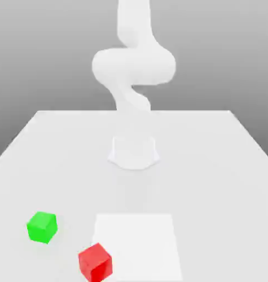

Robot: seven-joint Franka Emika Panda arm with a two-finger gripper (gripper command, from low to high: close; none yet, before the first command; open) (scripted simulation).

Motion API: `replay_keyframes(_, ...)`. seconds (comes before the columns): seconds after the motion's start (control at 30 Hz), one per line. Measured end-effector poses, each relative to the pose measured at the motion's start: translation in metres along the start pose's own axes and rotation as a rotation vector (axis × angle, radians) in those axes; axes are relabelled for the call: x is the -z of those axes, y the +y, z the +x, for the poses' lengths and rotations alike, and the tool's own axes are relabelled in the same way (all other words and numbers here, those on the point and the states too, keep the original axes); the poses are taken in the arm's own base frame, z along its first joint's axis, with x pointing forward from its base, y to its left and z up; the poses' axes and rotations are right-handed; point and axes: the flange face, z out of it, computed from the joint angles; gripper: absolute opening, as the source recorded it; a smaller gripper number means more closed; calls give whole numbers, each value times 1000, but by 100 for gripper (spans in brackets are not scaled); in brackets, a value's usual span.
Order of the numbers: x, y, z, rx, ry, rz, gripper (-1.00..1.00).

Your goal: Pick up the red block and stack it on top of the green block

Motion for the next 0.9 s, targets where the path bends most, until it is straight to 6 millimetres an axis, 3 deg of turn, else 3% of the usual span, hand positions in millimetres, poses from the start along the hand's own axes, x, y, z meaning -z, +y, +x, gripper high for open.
replay_keyframes(0.23, -141, 25, -4, -181, -42, -232, 0)
replay_keyframes(0.5, -280, 94, -27, -397, -114, -451, 0)
replay_keyframes(0.7, -362, 161, -61, -580, -187, -591, 0)
replay_keyframes(0.9, -423, 217, -111, -736, -267, -687, 0)
